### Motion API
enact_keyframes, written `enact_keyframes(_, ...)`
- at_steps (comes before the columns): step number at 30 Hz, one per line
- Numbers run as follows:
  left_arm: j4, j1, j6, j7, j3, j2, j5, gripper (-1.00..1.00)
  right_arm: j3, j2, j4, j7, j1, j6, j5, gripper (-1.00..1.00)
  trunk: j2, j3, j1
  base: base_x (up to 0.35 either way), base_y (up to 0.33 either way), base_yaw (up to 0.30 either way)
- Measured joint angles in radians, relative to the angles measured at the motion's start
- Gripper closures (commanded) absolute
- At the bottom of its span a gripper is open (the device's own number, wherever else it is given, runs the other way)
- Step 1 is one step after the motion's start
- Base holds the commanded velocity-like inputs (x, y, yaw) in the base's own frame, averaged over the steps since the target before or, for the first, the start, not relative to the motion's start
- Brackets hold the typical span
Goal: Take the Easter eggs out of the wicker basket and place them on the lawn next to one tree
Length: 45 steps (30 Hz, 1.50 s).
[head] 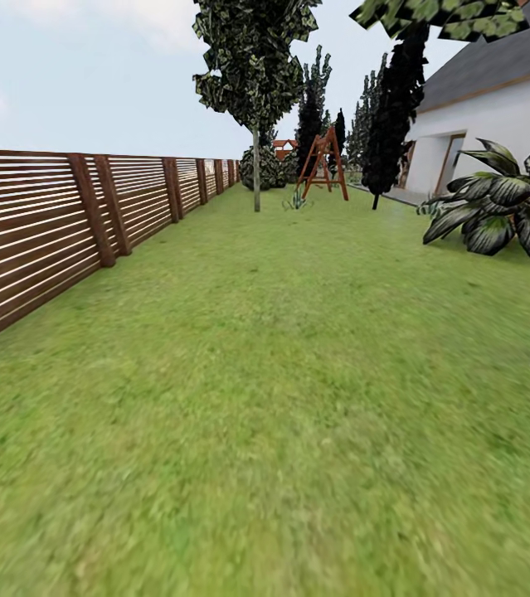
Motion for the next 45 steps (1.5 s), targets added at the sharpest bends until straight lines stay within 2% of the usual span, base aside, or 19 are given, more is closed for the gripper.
enact_keyframes(36, 0.006, 0.000, 0.002, 0.004, -0.002, -0.001, -0.006, -1.00, 0.001, -0.004, 0.004, 0.000, 0.000, 0.000, 0.006, -1.00, 0.000, 0.000, 0.000, 0.333, 0.000, 0.000)
enact_keyframes(45, -0.002, -0.001, 0.002, 0.003, -0.010, -0.009, -0.009, -1.00, 0.001, -0.004, 0.004, 0.000, 0.000, 0.000, 0.006, -1.00, 0.000, 0.000, 0.000, 0.333, 0.000, 0.000)
